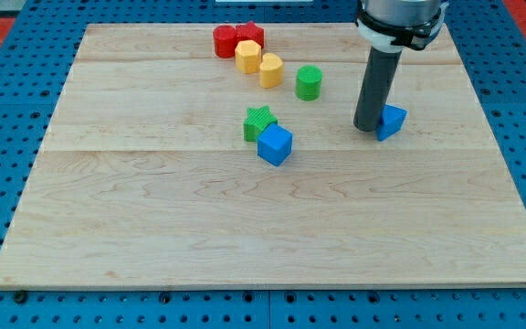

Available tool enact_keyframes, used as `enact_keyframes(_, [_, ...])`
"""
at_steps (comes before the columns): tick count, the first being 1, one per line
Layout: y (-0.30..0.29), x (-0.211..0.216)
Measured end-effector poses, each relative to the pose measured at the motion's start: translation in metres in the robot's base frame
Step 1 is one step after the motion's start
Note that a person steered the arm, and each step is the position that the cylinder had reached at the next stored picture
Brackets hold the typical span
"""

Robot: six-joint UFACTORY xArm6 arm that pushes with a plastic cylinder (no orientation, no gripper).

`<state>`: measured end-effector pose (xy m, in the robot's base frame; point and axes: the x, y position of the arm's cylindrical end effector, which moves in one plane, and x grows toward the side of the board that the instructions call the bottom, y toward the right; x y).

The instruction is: Place the cube left to the green star

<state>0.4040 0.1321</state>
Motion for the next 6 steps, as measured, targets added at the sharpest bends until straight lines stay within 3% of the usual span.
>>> enact_keyframes(1, [-0.039,-0.001])
enact_keyframes(2, [-0.105,0.032])
enact_keyframes(3, [-0.204,0.039])
enact_keyframes(4, [-0.228,0.058])
enact_keyframes(6, [-0.193,0.098])
